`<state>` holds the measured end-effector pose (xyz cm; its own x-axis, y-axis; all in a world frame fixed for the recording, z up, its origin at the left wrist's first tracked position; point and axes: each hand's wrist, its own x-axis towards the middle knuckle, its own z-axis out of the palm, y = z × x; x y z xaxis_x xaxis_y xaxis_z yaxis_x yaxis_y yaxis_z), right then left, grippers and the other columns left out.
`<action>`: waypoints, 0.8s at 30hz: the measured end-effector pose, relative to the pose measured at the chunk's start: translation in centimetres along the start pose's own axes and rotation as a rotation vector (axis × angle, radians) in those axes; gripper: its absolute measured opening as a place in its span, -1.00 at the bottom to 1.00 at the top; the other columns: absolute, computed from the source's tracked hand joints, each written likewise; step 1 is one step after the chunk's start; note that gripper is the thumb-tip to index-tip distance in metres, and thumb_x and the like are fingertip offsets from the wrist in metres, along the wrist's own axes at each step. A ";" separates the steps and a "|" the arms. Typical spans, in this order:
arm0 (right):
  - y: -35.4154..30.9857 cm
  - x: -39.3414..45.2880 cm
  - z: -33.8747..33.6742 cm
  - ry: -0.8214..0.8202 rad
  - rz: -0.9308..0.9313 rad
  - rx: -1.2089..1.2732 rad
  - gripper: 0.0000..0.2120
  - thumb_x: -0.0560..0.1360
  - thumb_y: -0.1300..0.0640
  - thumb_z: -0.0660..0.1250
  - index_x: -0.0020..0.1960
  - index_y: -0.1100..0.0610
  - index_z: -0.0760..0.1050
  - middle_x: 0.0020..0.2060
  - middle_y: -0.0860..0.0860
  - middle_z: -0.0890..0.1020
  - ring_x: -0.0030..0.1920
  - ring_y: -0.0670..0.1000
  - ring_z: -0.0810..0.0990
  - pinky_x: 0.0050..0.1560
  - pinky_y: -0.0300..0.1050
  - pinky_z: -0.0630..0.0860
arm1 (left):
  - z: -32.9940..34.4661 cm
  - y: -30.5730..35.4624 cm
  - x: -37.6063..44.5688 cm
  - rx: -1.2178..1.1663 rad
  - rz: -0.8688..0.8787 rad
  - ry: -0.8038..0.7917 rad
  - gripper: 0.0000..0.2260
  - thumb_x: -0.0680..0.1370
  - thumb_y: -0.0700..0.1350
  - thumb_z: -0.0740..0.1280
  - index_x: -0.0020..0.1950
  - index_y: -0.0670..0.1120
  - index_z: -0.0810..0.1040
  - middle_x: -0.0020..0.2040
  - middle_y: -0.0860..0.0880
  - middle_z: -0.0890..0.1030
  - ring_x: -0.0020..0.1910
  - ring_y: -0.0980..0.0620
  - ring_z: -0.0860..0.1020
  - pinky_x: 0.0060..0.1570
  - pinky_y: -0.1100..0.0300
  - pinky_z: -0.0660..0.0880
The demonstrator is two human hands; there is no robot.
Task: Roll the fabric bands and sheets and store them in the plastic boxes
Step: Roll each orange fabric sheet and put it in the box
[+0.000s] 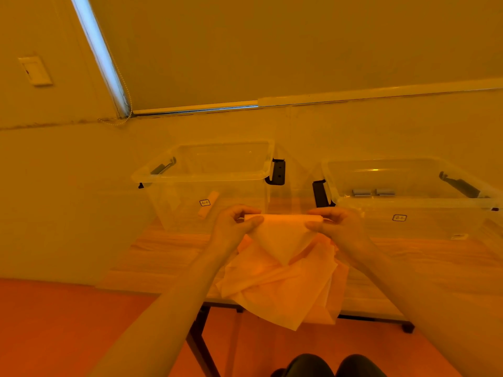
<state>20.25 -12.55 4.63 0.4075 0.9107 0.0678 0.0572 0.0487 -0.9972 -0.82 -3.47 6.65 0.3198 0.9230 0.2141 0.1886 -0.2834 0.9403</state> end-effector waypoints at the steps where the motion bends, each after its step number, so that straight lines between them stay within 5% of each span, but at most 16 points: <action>1: 0.0 0.0 0.0 -0.005 0.002 -0.002 -0.74 0.40 0.23 0.46 0.07 0.05 0.61 0.06 0.02 0.62 0.09 0.08 0.60 0.09 0.17 0.58 | 0.0 0.1 -0.1 0.007 -0.001 -0.003 -0.89 0.48 -0.20 0.41 -0.05 -0.01 0.61 -0.05 0.11 0.58 -0.05 0.20 0.52 -0.18 0.34 0.49; 7: 0.4 -0.1 0.1 0.003 -0.012 0.002 -0.74 0.43 0.25 0.43 0.08 0.04 0.57 0.06 0.02 0.63 0.07 0.05 0.61 0.06 0.06 0.60 | 0.2 0.6 -0.4 -0.018 -0.022 0.006 -0.91 0.51 -0.20 0.38 -0.09 0.00 0.60 -0.11 0.15 0.57 -0.12 0.26 0.51 -0.26 0.38 0.47; 13: 0.4 -0.1 0.2 0.013 0.015 0.064 -0.73 0.47 0.21 0.39 0.16 0.10 0.53 0.06 0.01 0.61 0.06 0.04 0.60 -0.05 -0.07 0.60 | -0.1 1.1 -0.6 0.031 0.062 -0.002 -0.85 0.45 -0.26 0.44 0.00 -0.18 0.64 -0.16 0.32 0.44 -0.10 0.33 0.47 -0.08 0.39 0.45; 18: 0.3 -0.2 0.3 0.024 0.010 0.080 -0.71 0.46 0.17 0.41 0.17 0.12 0.53 0.03 -0.01 0.60 0.03 0.01 0.60 -0.15 -0.15 0.59 | -0.5 0.8 -0.3 -0.003 0.028 -0.018 -0.83 0.41 -0.29 0.47 -0.02 -0.15 0.64 -0.07 0.12 0.59 0.05 0.05 0.58 -0.15 0.35 0.55; 21: 0.0 -0.2 0.4 0.004 0.008 0.087 -0.70 0.44 0.21 0.42 0.16 0.12 0.53 -0.02 -0.04 0.61 -0.05 -0.02 0.62 -0.21 -0.18 0.59 | -0.5 0.8 -0.4 -0.005 0.023 0.005 -0.85 0.44 -0.28 0.44 0.00 -0.19 0.63 -0.14 0.20 0.54 -0.06 0.17 0.56 -0.24 0.41 0.53; 24: 0.1 -0.2 0.4 0.008 0.004 0.017 -0.71 0.41 0.21 0.46 0.11 0.08 0.54 -0.04 -0.02 0.64 -0.05 0.01 0.64 -0.12 -0.05 0.63 | -0.3 0.6 -0.3 -0.036 0.008 0.021 -0.86 0.47 -0.26 0.41 0.02 -0.21 0.61 -0.11 0.07 0.58 -0.10 0.16 0.54 -0.33 0.48 0.48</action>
<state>19.85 -12.54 4.49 0.4147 0.9077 0.0637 0.0398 0.0519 -0.9979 -1.04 -3.88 7.26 0.3015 0.9260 0.2270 0.1528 -0.2819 0.9472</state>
